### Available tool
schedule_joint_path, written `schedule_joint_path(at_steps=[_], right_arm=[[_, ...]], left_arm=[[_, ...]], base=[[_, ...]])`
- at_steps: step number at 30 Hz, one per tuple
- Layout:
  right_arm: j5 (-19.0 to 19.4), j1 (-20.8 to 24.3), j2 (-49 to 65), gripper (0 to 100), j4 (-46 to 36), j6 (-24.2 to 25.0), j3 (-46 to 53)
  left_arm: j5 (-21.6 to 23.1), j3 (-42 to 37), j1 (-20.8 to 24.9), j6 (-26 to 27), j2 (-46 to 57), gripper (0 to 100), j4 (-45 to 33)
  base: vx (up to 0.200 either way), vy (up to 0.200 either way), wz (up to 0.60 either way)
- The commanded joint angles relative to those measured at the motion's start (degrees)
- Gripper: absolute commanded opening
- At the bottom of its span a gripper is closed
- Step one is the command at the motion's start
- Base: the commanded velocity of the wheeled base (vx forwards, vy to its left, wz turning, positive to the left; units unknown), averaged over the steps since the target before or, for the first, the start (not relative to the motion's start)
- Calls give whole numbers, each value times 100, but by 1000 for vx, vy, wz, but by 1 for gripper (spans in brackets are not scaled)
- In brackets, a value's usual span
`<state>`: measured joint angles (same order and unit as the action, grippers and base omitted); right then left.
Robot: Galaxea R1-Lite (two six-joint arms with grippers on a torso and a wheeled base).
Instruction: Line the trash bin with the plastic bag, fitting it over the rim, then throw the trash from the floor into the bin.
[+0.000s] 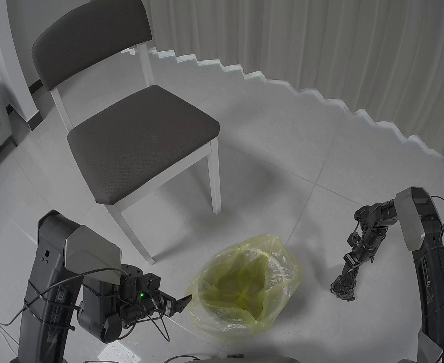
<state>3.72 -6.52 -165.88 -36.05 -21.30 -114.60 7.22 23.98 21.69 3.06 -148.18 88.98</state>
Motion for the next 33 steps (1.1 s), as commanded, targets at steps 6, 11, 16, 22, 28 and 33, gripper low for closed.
schedule_joint_path(at_steps=[6,11,16,22,28,33], right_arm=[[24,19,266,0,-175,-50,1],[129,125,1049,0,-236,-32,1],[410,292,2112,0,-236,-41,1],[744,881,3712,0,-69,-50,588],[736,1724,4863,0,265,-41,1353],[709,2401,5215,0,326,-41,2047]], left_arm=[[-1,19,2,2,-18,100,102],[-1,10,11,2,-18,100,102],[-10,-16,11,10,8,100,102],[-1,2,2,2,-9,100,102],[8,-7,-15,2,-1,100,102],[25,37,2,-7,-9,100,102]], base=[[0,0,0],[0,0,0],[0,0,0],[0,0,0],[0,0,0],[0,0,0]])
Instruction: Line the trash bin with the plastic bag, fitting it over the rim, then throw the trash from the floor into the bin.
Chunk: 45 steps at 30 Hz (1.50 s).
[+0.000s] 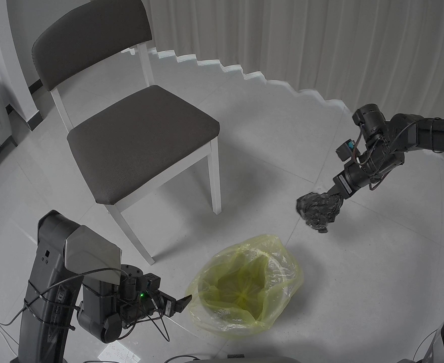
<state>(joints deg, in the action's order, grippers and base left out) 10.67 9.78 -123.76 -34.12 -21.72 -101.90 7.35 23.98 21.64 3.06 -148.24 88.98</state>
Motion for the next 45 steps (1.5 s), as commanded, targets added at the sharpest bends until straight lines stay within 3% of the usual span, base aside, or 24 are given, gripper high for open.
schedule_joint_path(at_steps=[1,9,15,27,33,38,45], right_arm=[[6,886,1056,0,160,1,918],[-38,1756,1319,0,696,1,1884],[-38,2195,950,0,942,28,2007],[41,2758,-280,0,1733,10,2535],[41,3127,-359,0,1944,-7,3080],[6,3223,-254,0,2059,-16,3335],[-12,2837,-184,0,2472,45,3106]], left_arm=[[12,45,7,2,-3,100,102],[12,54,7,2,14,100,102],[12,45,7,-7,32,100,102],[74,28,16,-7,23,100,102],[74,10,16,-7,32,100,102],[74,28,16,-7,23,100,102],[74,2,16,-7,41,100,102]], base=[[0,0,0],[0,0,0],[0,0,0],[0,0,0],[0,0,0],[0,0,0],[0,0,0]])
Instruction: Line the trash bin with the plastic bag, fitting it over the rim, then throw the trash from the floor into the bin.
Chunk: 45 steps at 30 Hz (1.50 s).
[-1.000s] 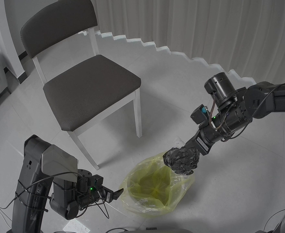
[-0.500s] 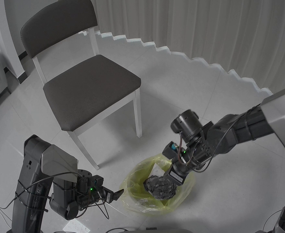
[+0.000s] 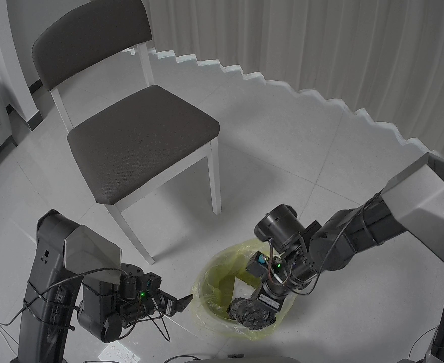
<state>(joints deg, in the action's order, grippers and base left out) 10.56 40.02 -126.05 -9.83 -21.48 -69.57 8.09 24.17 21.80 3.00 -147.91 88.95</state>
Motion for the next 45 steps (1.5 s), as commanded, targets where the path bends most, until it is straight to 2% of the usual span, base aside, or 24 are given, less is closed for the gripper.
schedule_joint_path(at_steps=[1,13,20,27,30,36,45], right_arm=[[8,-311,107,0,16,12,-206],[43,-1374,713,0,-107,-23,-39],[104,-1629,872,0,-98,-32,102],[192,-1620,828,0,-90,-40,110],[219,-1260,933,0,-63,-32,58],[210,-864,933,0,-63,21,-215],[166,-671,-464,0,-63,3,-883]], left_arm=[[-1,-18,0,-1,16,100,105],[-10,-44,18,-1,25,100,105],[-10,-62,18,-1,43,100,105],[-18,-53,18,-1,34,100,105],[-18,-53,9,-1,25,100,105],[-18,-53,9,-1,16,100,105],[-45,-167,9,-1,52,100,105]], base=[[0,0,0],[0,0,0],[0,0,0],[0,0,0],[0,0,0],[0,0,0],[0,0,0]])
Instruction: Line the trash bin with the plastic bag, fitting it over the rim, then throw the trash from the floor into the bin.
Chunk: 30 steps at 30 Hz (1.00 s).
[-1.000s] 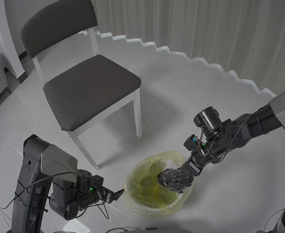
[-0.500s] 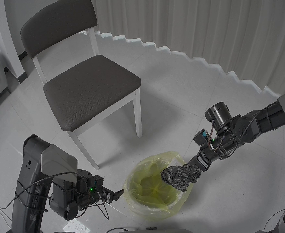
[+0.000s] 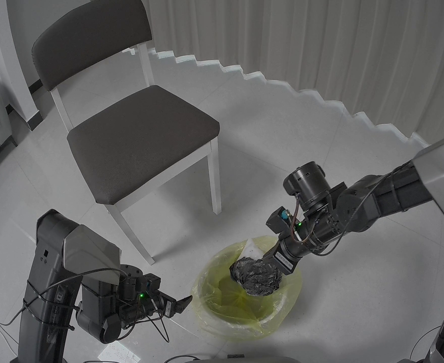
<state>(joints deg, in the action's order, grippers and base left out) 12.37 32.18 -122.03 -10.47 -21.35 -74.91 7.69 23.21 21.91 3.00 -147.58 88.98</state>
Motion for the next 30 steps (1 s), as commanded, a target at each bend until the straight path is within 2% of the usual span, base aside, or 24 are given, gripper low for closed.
schedule_joint_path(at_steps=[1,18,30], right_arm=[[-16,148,-946,0,1,-10,-358],[-51,218,-1992,0,1,-19,-955],[-68,605,-2053,0,1,-10,-700]], left_arm=[[-5,-71,-2,-1,19,100,102],[4,-62,-2,-1,-25,100,102],[4,-36,7,-1,-52,100,102]], base=[[0,0,0],[0,0,0],[0,0,0]])
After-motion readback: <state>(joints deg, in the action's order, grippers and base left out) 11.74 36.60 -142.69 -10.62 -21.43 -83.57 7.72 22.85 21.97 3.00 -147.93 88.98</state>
